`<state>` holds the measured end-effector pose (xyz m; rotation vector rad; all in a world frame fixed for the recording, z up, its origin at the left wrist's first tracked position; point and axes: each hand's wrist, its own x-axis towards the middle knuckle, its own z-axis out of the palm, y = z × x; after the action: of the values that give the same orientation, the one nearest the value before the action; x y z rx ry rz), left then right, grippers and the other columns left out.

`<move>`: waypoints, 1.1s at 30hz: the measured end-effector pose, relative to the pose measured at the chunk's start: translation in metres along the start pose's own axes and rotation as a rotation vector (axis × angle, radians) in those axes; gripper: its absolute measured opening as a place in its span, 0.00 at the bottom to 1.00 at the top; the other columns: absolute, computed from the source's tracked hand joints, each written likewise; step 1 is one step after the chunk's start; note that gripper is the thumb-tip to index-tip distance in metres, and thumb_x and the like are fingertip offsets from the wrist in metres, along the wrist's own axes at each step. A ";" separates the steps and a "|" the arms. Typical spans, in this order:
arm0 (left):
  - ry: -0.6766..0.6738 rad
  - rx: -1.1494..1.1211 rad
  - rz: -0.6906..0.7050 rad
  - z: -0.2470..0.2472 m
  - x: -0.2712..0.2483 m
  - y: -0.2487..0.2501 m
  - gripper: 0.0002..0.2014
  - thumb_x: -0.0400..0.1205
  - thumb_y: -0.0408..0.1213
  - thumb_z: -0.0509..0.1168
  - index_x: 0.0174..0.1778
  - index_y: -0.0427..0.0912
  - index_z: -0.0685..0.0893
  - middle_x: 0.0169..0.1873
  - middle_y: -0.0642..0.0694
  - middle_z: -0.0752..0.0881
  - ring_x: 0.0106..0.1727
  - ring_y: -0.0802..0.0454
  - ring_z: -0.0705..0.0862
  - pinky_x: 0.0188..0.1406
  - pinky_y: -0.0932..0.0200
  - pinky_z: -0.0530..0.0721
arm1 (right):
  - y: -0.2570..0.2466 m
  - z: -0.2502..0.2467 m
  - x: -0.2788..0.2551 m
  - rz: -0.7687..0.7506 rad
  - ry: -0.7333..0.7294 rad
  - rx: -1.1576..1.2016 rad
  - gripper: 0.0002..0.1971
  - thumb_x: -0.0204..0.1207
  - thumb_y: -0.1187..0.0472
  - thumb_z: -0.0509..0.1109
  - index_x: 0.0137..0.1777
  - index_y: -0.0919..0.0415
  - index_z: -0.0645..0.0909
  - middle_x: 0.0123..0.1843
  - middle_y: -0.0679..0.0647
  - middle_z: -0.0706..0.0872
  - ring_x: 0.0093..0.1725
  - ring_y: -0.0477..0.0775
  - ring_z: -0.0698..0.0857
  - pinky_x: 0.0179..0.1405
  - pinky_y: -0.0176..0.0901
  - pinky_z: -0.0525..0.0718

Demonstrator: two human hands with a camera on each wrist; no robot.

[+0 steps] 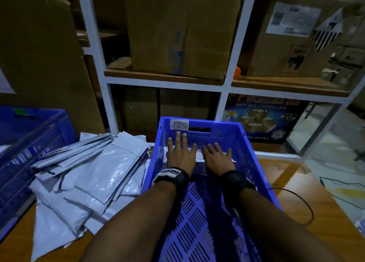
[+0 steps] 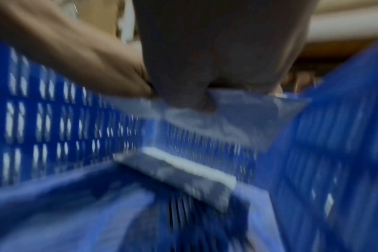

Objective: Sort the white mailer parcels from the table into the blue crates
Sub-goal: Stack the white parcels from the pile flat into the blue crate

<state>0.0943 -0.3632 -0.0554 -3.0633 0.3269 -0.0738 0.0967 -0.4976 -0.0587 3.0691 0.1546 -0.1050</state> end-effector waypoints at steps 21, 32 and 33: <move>-0.437 -0.164 -0.136 0.097 0.003 0.005 0.51 0.80 0.75 0.46 0.85 0.48 0.29 0.80 0.40 0.20 0.78 0.32 0.18 0.70 0.24 0.21 | 0.009 0.085 0.029 -0.144 -0.279 0.064 0.39 0.84 0.40 0.58 0.86 0.39 0.36 0.87 0.51 0.31 0.85 0.63 0.31 0.75 0.82 0.41; -0.385 -0.161 -0.145 0.092 0.013 0.005 0.58 0.77 0.75 0.56 0.85 0.42 0.30 0.82 0.38 0.23 0.80 0.31 0.22 0.77 0.25 0.28 | 0.014 0.101 0.021 -0.040 -0.227 0.167 0.33 0.87 0.37 0.44 0.86 0.44 0.35 0.87 0.50 0.29 0.85 0.66 0.31 0.82 0.67 0.40; -0.394 -0.176 -0.156 0.094 0.010 0.008 0.57 0.78 0.74 0.56 0.85 0.43 0.30 0.81 0.39 0.22 0.80 0.31 0.21 0.75 0.24 0.27 | 0.012 0.103 0.022 -0.036 -0.221 0.163 0.34 0.87 0.37 0.43 0.86 0.45 0.35 0.87 0.51 0.29 0.84 0.66 0.30 0.82 0.67 0.39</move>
<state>0.1078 -0.3678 -0.1487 -3.1660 0.0733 0.5727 0.1128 -0.5142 -0.1618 3.1856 0.1985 -0.4799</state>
